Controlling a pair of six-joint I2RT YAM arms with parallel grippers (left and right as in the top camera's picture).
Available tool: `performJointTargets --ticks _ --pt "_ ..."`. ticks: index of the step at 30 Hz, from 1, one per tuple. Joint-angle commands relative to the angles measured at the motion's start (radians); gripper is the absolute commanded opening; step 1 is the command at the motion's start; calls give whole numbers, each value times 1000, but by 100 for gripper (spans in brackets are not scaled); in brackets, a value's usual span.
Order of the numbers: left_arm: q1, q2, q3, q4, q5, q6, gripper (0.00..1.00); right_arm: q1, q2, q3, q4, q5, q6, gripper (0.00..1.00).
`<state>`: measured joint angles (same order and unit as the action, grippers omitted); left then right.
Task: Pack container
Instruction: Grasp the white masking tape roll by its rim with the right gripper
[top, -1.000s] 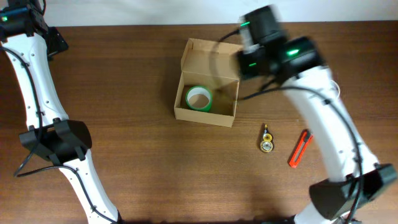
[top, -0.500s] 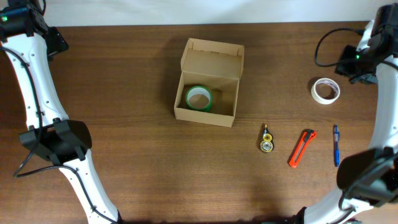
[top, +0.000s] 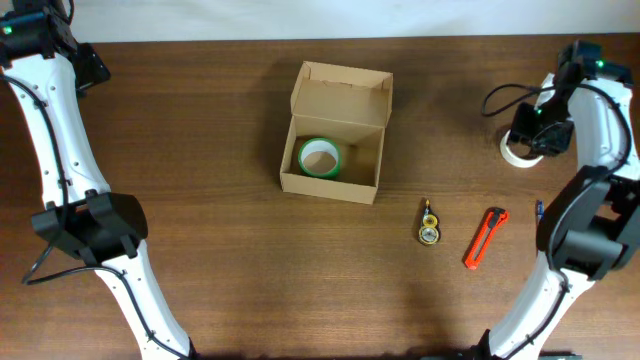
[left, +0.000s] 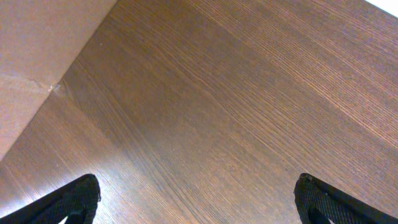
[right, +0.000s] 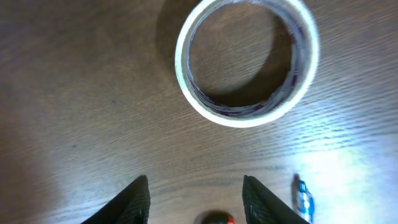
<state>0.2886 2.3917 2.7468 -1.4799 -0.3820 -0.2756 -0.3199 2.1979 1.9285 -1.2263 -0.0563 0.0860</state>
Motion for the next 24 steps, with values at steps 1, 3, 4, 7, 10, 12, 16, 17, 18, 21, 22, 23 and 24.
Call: performJointTargets --ticks 1,3,4,7,10,12,16,17,18,21,22,23,24 --pt "4 -34 -5 -1 1 12 100 6 33 -1 5 -37 -32 46" --pt "4 -34 -5 -1 1 12 100 6 45 -3 20 -67 -58 45" --pt "4 -34 -5 -1 1 12 100 6 49 -3 26 -74 -65 45" --pt "4 -34 -5 -1 1 12 100 6 61 -3 38 -87 -104 43" --pt "4 -34 -5 -1 1 12 100 6 74 -3 54 -90 -109 44" --pt "4 -34 -5 -1 1 12 100 6 83 -3 72 -90 -109 44" --pt "5 -34 -5 -1 1 12 100 6 87 -3 115 -77 -116 48" --pt "5 -34 -5 -1 1 12 100 6 87 -3 122 -66 -116 49" --pt "4 -34 -5 -1 1 12 100 6 87 -3 129 -60 -121 50" --pt "4 -34 -5 -1 1 12 100 5 89 -3 133 -60 -138 51" --pt "4 -34 -5 -1 1 12 100 5 90 -3 135 -59 -139 51" --pt "4 -34 -5 -1 1 12 100 5 94 -3 139 -60 -139 51" --pt "4 -34 -5 -1 1 12 100 5 98 -3 142 -59 -139 51"
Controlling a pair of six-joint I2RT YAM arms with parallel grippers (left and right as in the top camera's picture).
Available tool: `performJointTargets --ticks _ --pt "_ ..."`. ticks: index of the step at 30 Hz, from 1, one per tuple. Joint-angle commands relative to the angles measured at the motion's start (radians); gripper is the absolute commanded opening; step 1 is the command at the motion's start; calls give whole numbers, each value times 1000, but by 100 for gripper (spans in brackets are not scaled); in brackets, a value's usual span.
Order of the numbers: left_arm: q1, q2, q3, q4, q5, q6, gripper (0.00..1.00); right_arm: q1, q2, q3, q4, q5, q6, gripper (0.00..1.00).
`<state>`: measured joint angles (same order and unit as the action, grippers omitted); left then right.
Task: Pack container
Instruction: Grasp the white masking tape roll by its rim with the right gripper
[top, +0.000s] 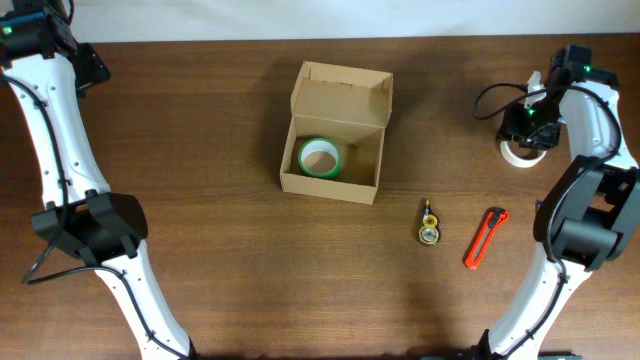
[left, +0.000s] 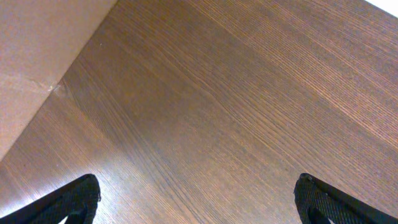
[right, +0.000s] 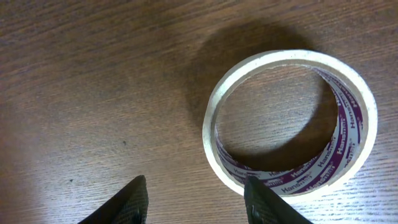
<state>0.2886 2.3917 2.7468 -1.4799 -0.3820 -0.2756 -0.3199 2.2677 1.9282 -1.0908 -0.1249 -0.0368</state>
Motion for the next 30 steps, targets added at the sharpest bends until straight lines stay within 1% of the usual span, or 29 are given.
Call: performJointTargets --ticks 1,12,17,20,22,23,25,30 --pt "5 -34 -5 -1 1 12 100 5 32 -3 7 10 -16 51" --pt "4 -34 -5 -1 1 12 100 6 100 -6 32 50 -16 50" --pt "4 -34 -5 -1 1 12 100 7 119 -6 30 50 -14 37" --pt "4 -34 -5 -1 1 12 100 7 120 -7 32 50 -8 27" --pt "4 -34 -5 -1 1 12 100 7 120 -7 32 51 2 12" --pt "4 -34 -5 -1 1 12 100 7 120 -7 32 50 13 8" --pt "4 -34 -5 -1 1 12 100 8 120 -7 32 46 24 4" --pt "4 -34 -5 -1 1 12 100 19 118 -6 9 27 31 4"
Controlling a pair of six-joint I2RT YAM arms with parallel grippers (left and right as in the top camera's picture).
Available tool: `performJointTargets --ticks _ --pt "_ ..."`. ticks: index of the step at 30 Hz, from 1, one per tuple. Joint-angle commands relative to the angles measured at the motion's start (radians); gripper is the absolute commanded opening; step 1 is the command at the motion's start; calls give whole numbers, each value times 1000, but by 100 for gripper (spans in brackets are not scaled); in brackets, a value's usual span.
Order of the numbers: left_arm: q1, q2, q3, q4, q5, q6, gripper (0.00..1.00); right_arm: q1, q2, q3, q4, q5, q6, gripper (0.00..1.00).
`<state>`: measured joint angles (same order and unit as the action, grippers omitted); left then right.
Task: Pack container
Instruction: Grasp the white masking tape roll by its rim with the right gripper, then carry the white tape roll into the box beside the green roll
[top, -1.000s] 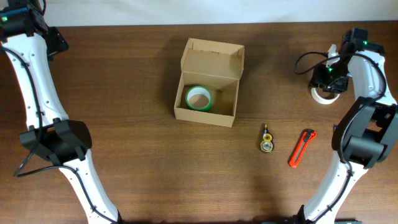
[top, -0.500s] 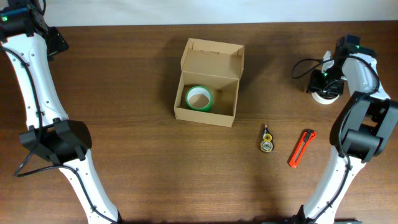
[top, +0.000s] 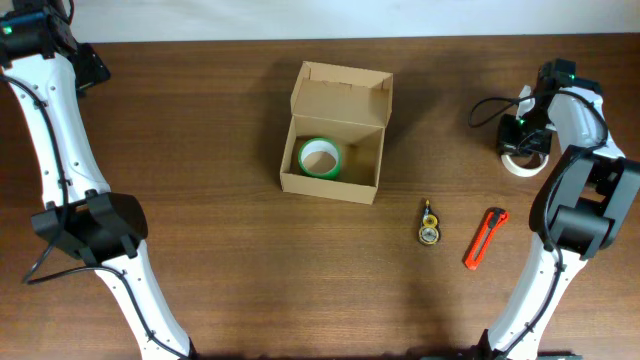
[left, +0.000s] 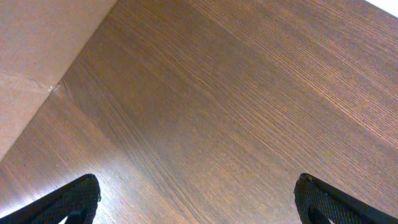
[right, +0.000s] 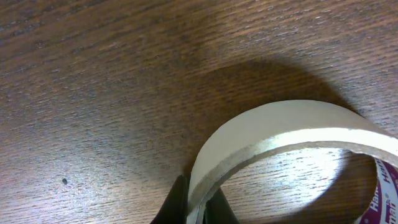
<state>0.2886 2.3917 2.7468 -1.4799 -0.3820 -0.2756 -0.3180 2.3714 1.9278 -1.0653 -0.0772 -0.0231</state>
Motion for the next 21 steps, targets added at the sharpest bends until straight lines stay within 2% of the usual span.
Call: performJointTargets --ticks 1,10,17,21 --pt "5 -34 -5 -1 1 12 100 23 12 -6 -28 -34 21 4" --pt "5 -34 -5 -1 1 12 100 105 -126 -5 -67 -159 32 4" --pt "4 -34 -5 -1 1 12 100 259 -309 25 -106 -157 30 4" --pt "4 -34 -5 -1 1 12 100 367 -352 117 -140 -155 26 4"
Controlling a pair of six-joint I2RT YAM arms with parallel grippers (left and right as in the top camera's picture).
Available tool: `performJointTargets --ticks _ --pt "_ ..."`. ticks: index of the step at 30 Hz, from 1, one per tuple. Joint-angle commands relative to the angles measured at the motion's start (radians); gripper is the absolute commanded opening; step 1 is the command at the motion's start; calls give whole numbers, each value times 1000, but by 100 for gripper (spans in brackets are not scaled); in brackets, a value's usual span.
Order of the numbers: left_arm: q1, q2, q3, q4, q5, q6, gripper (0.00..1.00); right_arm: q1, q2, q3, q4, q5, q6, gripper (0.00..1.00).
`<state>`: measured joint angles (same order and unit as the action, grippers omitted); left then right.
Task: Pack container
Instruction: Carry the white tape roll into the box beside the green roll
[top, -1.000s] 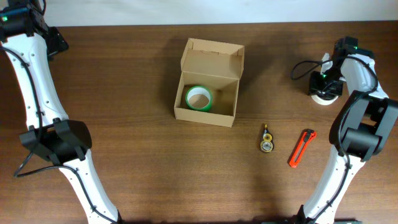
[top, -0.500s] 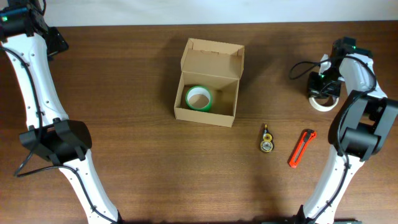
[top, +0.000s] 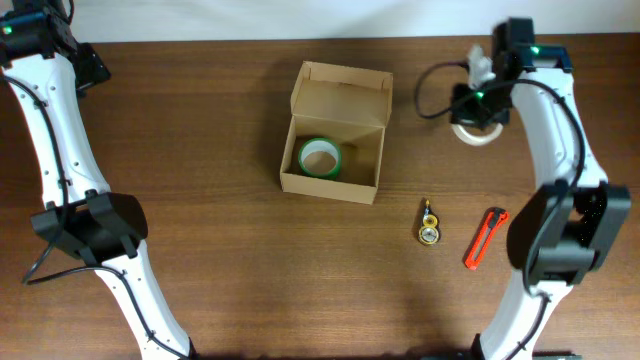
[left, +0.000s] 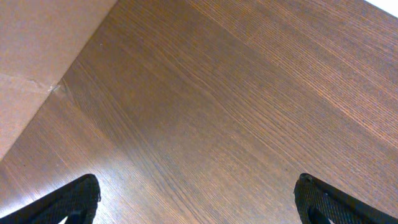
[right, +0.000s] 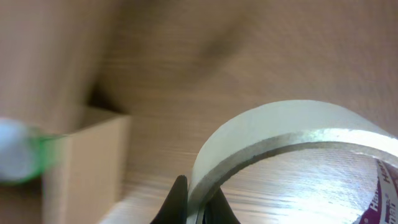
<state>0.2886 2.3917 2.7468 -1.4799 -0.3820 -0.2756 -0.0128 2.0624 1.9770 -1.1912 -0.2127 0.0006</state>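
Observation:
An open cardboard box (top: 335, 135) stands mid-table with a green tape roll (top: 320, 157) inside. My right gripper (top: 474, 116) is shut on the rim of a white tape roll (top: 474, 134) (right: 292, 137), held above the table to the right of the box. In the blurred right wrist view the box corner (right: 81, 168) and the green roll (right: 18, 158) show at left. My left gripper (left: 198, 202) is open over bare wood at the far left, its fingertips (left: 68, 200) wide apart, holding nothing.
A small yellow and black object (top: 428, 228) and a red utility knife (top: 485, 238) lie on the table in front of the box, to the right. A cardboard flap (left: 31, 56) shows in the left wrist view.
My right gripper, shut on the white tape roll at the far right of the table, has carried it left and up toward the box. The left arm is unchanged.
My right gripper hung open above the white roll lying flat at the table's right edge. It then stood open beside the roll's rim, then shut on that rim. Now the roll is off the table, nearer the box. The left arm stayed still.

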Motion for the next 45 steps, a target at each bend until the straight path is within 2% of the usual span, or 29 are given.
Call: performJointTargets --ticks 1,9,19,36,45 --pt "4 -34 -5 -1 1 12 100 88 -43 104 -30 -20 2 4" --pt "4 -34 -5 -1 1 12 100 296 -42 317 -62 19 -31 4" --pt "4 -34 -5 -1 1 12 100 477 6 323 -132 71 -112 4" --pt "4 -34 -5 -1 1 12 100 652 190 323 -167 71 -128 4" --pt "4 -34 -5 -1 1 12 100 645 288 323 -155 93 -124 4"
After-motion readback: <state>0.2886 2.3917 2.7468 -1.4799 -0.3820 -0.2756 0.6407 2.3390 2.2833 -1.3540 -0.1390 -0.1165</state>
